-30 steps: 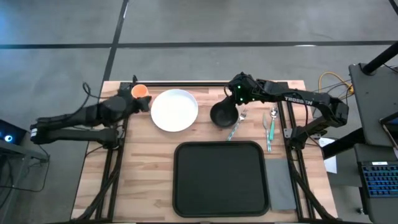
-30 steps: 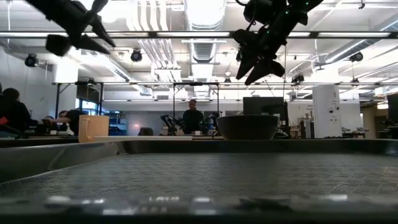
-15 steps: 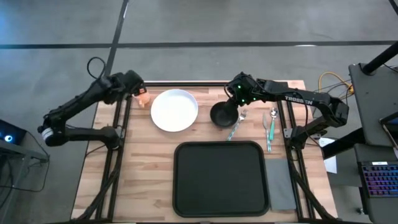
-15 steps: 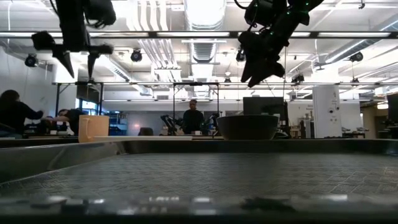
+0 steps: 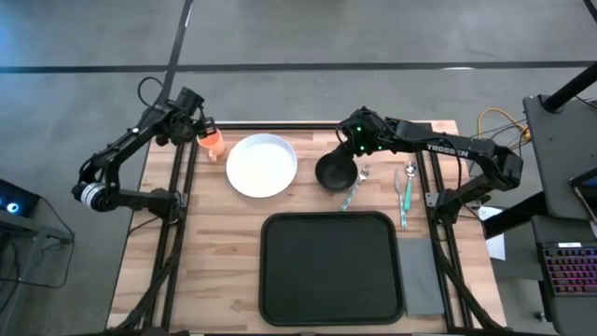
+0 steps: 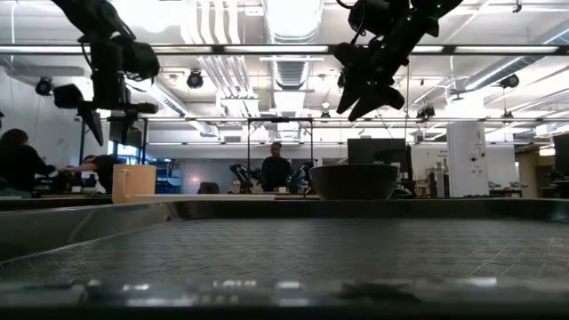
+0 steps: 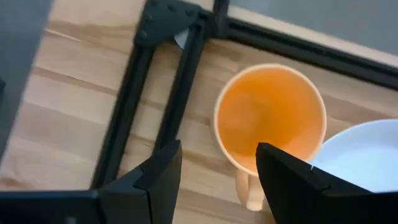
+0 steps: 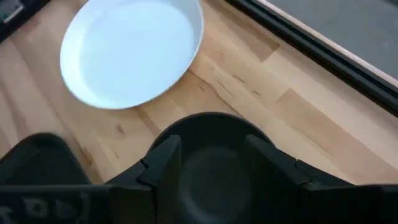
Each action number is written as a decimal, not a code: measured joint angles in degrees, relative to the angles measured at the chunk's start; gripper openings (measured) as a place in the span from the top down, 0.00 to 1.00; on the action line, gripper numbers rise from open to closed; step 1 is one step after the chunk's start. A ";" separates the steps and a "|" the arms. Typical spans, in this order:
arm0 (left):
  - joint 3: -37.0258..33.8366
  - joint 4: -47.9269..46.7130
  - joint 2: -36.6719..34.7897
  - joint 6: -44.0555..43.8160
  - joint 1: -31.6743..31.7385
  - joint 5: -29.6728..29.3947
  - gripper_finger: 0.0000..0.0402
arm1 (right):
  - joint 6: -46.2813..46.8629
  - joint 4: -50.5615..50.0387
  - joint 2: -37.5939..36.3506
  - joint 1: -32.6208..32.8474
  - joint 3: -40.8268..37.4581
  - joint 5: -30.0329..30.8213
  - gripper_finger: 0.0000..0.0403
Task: Set up tray
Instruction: Put the yellow cup to the top left of the black serving tray, then put the white plate on the bottom right of the yellow cup on the black serving tray
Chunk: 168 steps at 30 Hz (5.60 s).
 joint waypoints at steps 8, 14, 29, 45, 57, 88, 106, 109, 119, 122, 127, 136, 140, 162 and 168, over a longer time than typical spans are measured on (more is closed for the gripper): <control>-2.05 1.92 -1.14 -3.08 -0.38 1.21 0.54 | 3.47 5.26 0.52 0.00 -0.02 0.88 0.60; -4.70 4.65 -1.09 -6.69 -2.26 3.51 0.54 | 3.50 7.60 0.51 0.00 -0.02 0.88 0.61; -0.75 9.51 3.92 8.90 -12.77 0.63 0.54 | 3.48 7.69 0.51 0.00 -0.02 0.88 0.61; 5.61 7.65 21.60 15.82 -12.71 -3.02 0.54 | 3.48 7.64 0.51 0.00 -0.02 0.81 0.62; 5.54 5.47 22.82 20.44 -12.71 -2.96 0.69 | 3.47 7.64 0.51 0.00 -0.02 0.81 0.63; 13.70 -4.57 5.14 39.84 -54.96 3.39 1.00 | 0.03 7.57 -0.69 0.65 0.02 0.55 0.68; 14.60 -1.75 18.07 44.18 -80.99 4.41 1.00 | -1.76 0.63 -0.97 0.68 0.02 -1.22 0.70; 14.69 0.19 18.08 46.71 -80.99 4.38 1.00 | -3.52 -0.62 -1.45 1.02 0.02 -2.31 0.71; 14.27 5.28 22.78 53.39 -81.18 7.87 1.00 | -4.47 -1.44 -2.35 1.63 0.02 -2.36 0.74; 15.51 5.17 26.22 56.29 -82.24 8.54 1.00 | -4.55 -1.48 -2.35 1.79 0.02 -2.40 0.75; 18.64 7.29 28.97 57.18 -82.82 8.53 1.00 | -4.99 -1.89 -2.40 1.79 0.02 -2.40 0.77; 18.70 9.28 30.82 56.00 -82.98 10.62 0.99 | -6.25 -2.30 -2.40 1.79 0.02 -2.42 0.80; 18.59 8.26 30.82 52.69 -82.96 10.60 0.99 | -6.99 -2.32 -2.40 1.79 0.02 -2.42 0.80; 18.72 7.70 30.72 45.67 -82.96 10.52 0.72 | -7.31 -2.52 -2.40 1.79 -0.40 -2.36 0.81; 18.72 5.93 29.08 41.41 -82.96 10.45 0.69 | -7.72 -2.45 -2.40 1.79 -0.72 -2.40 0.82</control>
